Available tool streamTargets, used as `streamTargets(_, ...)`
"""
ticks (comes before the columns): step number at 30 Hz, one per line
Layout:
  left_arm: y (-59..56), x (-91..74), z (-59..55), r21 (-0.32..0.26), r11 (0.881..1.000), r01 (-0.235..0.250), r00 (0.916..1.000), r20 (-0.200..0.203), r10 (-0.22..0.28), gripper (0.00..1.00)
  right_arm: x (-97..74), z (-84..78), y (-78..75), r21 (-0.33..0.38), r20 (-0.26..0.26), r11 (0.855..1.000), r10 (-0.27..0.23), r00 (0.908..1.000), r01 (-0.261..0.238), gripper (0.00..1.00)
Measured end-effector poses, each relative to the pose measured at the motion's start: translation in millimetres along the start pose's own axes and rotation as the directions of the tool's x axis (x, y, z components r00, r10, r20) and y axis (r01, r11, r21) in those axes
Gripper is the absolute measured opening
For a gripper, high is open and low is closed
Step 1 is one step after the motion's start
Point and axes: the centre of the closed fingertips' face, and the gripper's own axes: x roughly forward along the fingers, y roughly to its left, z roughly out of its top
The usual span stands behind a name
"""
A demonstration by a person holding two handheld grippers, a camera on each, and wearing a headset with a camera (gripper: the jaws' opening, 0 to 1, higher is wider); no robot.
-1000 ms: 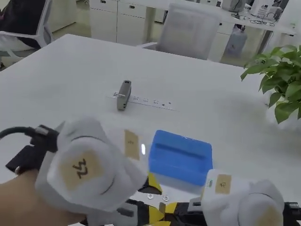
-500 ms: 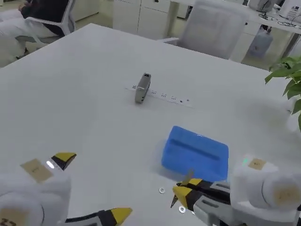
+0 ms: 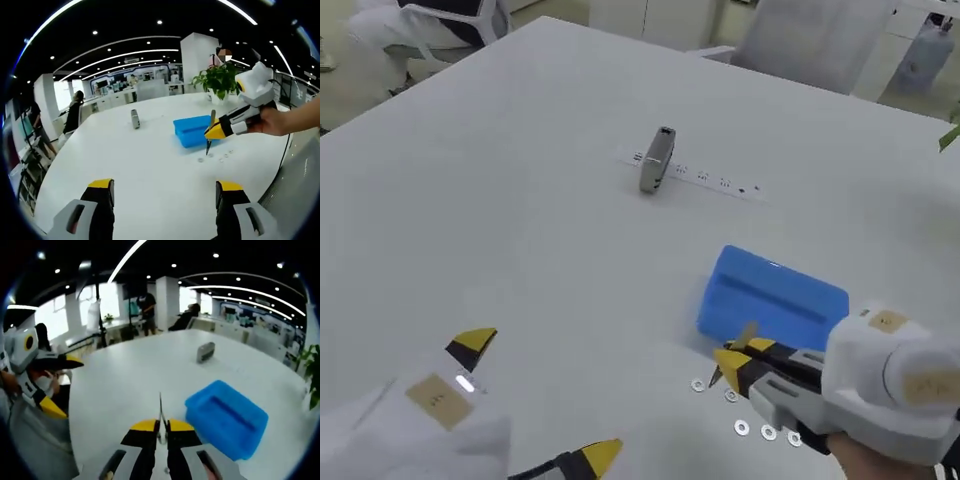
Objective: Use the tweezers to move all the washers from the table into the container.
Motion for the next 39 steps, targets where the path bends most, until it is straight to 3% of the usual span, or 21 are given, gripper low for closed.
streamTargets(4,0.7,0.5,-2.2,0.011,1.000,-0.001,1.0000,-0.009,0.001,0.87,5.0,-2.1,-4.6,0.053,0.014,0.999,-0.011,0.9998,0.010,0.03)
streamTargets(10,1.4,2.7,-7.7,0.018,1.000,0.004,0.9995,-0.032,-0.004,0.88,16.5,-5.9,-8.5,0.062,0.010,0.998,-0.018,0.9998,0.017,0.03)
streamTargets(20,0.5,2.8,-10.4,0.026,1.000,0.008,0.9989,-0.046,-0.007,0.88,20.4,-12.4,-10.1,0.073,0.002,0.997,-0.030,0.9996,0.029,0.03)
streamTargets(29,2.2,2.8,-12.5,0.036,0.999,-0.001,0.9984,-0.056,0.003,0.88,17.6,-15.9,-10.8,0.055,0.007,0.997,-0.048,0.9988,0.047,0.03)
streamTargets(31,2.2,2.7,-12.6,0.041,0.999,-0.002,0.9984,-0.057,0.005,0.88,18.5,-19.5,-7.9,0.043,-0.021,0.998,-0.035,0.9992,0.036,0.03)
streamTargets(34,2.3,2.5,-12.6,0.049,0.999,-0.005,0.9984,-0.056,0.008,0.88,23.0,-17.2,-5.0,0.002,-0.016,0.999,-0.044,0.9989,0.044,0.02)
streamTargets(39,3.2,2.2,-12.7,0.054,0.998,-0.011,0.9983,-0.057,0.014,0.88,25.3,-16.1,-9.0,0.009,-0.049,0.999,-0.050,0.9976,0.050,0.02)
